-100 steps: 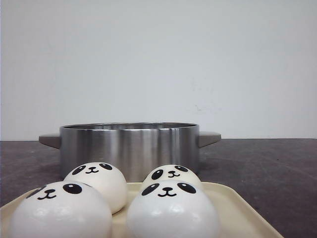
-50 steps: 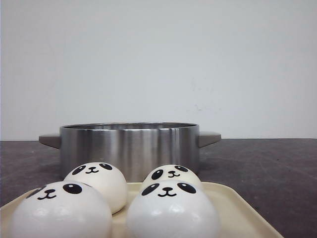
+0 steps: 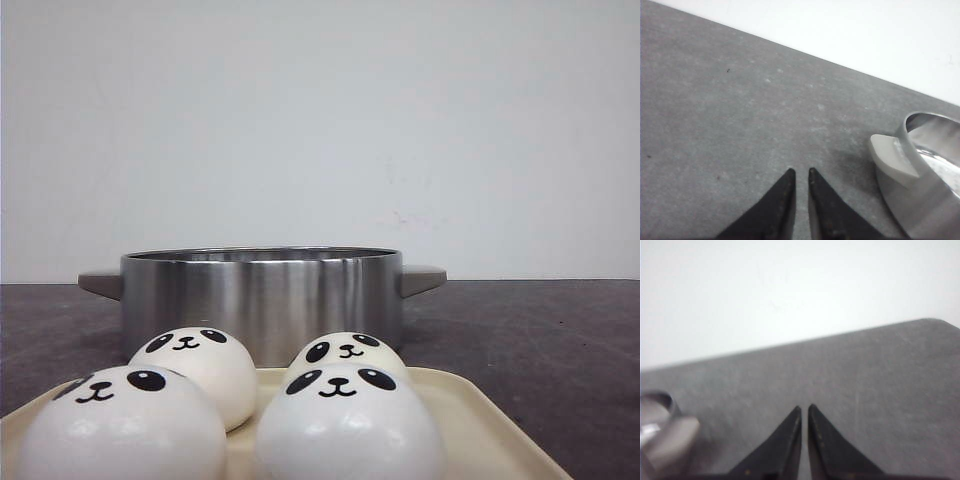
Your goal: Steam buns
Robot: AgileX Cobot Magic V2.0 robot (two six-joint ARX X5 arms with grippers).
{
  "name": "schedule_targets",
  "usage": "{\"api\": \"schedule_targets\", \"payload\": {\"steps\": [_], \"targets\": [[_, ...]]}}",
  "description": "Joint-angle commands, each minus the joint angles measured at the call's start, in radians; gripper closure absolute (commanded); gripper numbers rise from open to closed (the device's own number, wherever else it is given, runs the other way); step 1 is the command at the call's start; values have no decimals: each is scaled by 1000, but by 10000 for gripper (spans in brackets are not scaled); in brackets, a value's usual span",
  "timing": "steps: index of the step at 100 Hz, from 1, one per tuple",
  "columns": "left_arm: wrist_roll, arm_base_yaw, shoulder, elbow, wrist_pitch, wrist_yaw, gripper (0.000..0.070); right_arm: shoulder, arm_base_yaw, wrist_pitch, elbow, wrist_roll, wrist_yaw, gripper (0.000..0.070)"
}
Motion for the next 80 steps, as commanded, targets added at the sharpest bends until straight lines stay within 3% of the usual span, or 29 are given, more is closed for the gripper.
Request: {"api": "schedule_targets", "payload": {"steps": [1,13,24,35,50,66,80], "targets": [[-41,3,-1,-5,-10,8,700,-1,0,39,2,98,-30,687],[-124,3,-1,47,-10,19,699,0,0,39,43,112,-160,694],[-132,3,8,143,-23,100,697,5,0,-37,140,112,-244,695],[-122,3,60,299,-87,180,696,53,0,-212,300,78,-253,696],[-11,-4,212,550,-239,219,696,186,0,-403,557,-60,-256,696],[77,-22,362,753,-248,219,696,311,0,-505,770,-159,-252,695],[101,-38,480,900,-278,218,696,386,0,-549,876,-171,-255,695]]}}
